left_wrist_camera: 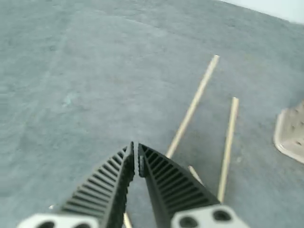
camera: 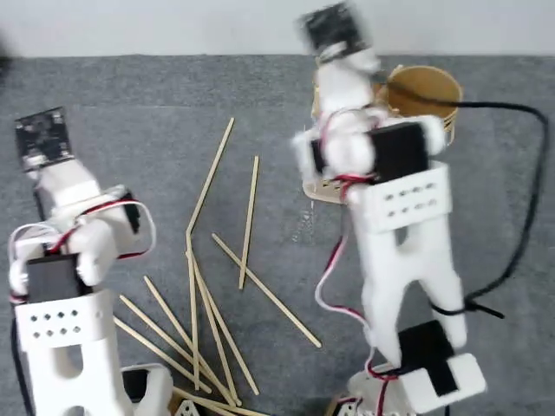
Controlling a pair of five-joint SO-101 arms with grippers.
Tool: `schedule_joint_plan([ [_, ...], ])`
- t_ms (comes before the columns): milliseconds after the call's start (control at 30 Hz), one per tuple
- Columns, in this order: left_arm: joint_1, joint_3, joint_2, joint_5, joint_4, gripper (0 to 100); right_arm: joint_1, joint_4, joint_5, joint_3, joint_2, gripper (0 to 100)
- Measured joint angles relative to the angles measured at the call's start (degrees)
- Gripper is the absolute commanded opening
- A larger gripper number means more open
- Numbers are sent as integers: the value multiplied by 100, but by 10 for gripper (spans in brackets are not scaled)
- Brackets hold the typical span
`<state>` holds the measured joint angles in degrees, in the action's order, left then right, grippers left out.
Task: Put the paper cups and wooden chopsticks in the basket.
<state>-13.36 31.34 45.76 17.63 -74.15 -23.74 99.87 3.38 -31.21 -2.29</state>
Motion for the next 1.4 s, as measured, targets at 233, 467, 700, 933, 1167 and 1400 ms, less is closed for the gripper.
schedule_joint_plan([
  [233,-1055,167,0,-26,0,13,-949,26,-378,1160,492,240],
  [467,-1697,1002,0,0,378,13,-1574,18,-1037,1380,1574,258],
  [700,-2110,1785,0,0,993,13,-2013,-624,-1081,1380,2752,257],
  [933,-2110,2048,0,0,1055,13,-2031,-1301,-1081,1380,3376,256],
  [1167,-2119,2251,0,0,1064,13,-2101,-1653,-1081,1380,3938,250],
  [1400,-2119,2374,0,0,1064,13,-2110,-1802,-1081,1363,4097,50],
])
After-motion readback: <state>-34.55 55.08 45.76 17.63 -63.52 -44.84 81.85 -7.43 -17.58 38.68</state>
